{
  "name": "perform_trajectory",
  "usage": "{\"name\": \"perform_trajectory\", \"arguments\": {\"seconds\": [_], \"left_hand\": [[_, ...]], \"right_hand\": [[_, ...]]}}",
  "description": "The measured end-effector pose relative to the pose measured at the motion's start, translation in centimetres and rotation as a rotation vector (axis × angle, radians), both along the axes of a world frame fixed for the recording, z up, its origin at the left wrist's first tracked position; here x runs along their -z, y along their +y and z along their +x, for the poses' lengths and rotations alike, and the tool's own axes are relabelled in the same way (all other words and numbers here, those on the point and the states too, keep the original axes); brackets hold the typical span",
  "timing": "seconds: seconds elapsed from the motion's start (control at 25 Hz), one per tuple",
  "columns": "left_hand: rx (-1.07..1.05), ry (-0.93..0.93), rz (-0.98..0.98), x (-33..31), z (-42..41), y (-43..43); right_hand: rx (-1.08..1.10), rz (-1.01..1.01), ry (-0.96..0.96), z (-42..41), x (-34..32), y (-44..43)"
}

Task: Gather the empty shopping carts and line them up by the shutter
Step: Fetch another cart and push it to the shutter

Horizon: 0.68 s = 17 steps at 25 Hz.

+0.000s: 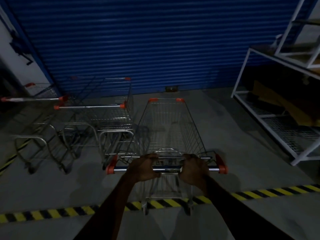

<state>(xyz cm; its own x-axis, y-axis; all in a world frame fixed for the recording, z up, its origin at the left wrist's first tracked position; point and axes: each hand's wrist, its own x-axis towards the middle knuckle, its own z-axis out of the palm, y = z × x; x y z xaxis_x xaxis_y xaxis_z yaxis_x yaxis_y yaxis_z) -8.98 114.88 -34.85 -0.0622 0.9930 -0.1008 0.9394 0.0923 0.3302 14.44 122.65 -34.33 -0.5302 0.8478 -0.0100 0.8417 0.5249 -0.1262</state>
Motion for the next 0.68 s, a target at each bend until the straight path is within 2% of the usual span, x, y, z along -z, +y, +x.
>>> {"name": "perform_trajectory", "arguments": {"seconds": [0.24, 0.36, 0.44, 0.52, 0.68], "left_hand": [[-0.044, -0.019, -0.012, -0.4, -4.8, 9.8], [-0.061, -0.028, 0.012, 0.0, -9.2, 14.1], [-0.069, -0.068, 0.031, 0.1, -12.7, 16.9], [-0.057, -0.018, 0.033, -0.1, -15.8, 19.5], [-0.008, 0.04, 0.051, -0.5, -21.4, 24.2]], "right_hand": [[-0.1, 0.014, 0.01, -5.3, 0.4, 11.3], [-0.129, -0.039, -0.052, -9.6, 0.4, 15.7], [-0.124, -0.008, -0.013, -12.8, 0.0, 17.9], [-0.136, 0.062, 0.024, -15.9, 0.4, 20.3], [-0.116, 0.055, -0.084, -21.8, -0.2, 24.8]]}}
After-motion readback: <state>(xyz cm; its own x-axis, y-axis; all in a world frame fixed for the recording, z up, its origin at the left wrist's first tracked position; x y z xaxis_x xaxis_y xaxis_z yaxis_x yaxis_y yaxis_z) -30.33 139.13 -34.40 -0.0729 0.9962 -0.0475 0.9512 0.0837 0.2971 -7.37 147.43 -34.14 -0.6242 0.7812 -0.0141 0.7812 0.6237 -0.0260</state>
